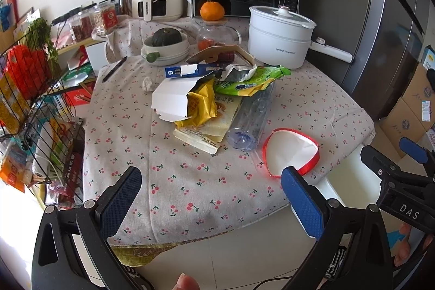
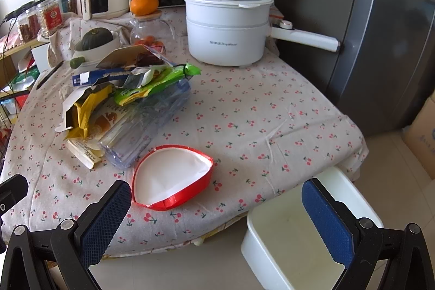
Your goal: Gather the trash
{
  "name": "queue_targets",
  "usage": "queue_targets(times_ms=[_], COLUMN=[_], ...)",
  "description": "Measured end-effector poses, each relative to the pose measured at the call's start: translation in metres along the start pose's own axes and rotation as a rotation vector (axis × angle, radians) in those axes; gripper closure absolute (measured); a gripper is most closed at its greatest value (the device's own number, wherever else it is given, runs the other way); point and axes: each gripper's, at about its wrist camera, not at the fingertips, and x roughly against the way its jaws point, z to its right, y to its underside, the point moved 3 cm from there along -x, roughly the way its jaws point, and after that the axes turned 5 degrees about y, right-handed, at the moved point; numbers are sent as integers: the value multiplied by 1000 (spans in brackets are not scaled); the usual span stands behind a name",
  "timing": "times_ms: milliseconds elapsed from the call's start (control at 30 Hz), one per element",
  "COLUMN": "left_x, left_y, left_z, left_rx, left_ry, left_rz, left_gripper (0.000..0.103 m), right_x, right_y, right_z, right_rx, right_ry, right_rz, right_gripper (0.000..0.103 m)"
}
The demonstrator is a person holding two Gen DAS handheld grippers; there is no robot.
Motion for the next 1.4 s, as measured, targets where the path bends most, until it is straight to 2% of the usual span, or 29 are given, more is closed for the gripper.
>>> queue_targets(times_ms=[700,800,933,1033,1167,1233,1333,1400], left_x=[-1,-6,-20,-34,-57,-71,-94,-107], left_y=[-3,-5,-13,-20,-33,-36,-35,-36], left_z=[-7,-9,-10,-10,-8,-11,-14,-11], left_rx=[-4,-8,-60,-114,-190,-171,-117,-105], left_ry=[-27,-21,1,7,13,35,121,138], left_rz=[15,3,-17,-55,-116,-153,-194,-227], left_gripper=[0,0,0,0,0,0,0,0], right_x=[-5,-9,-14,-29,-62,-85,-116,-131], right_y=[-2,-3,-10,-21,-32,-30,-18,-13], right_z=[-9,-11,-8,-8,-11,-11,-8,-6], right_rx=[38,51,4,24,24,-7,-65,-98], right_ry=[22,13,-53,-56,-148,-200,-229,-268], right_rz=[1,-10,-10,-59,-179,-258,-362,-420], right_gripper=[0,0,0,0,0,0,0,0])
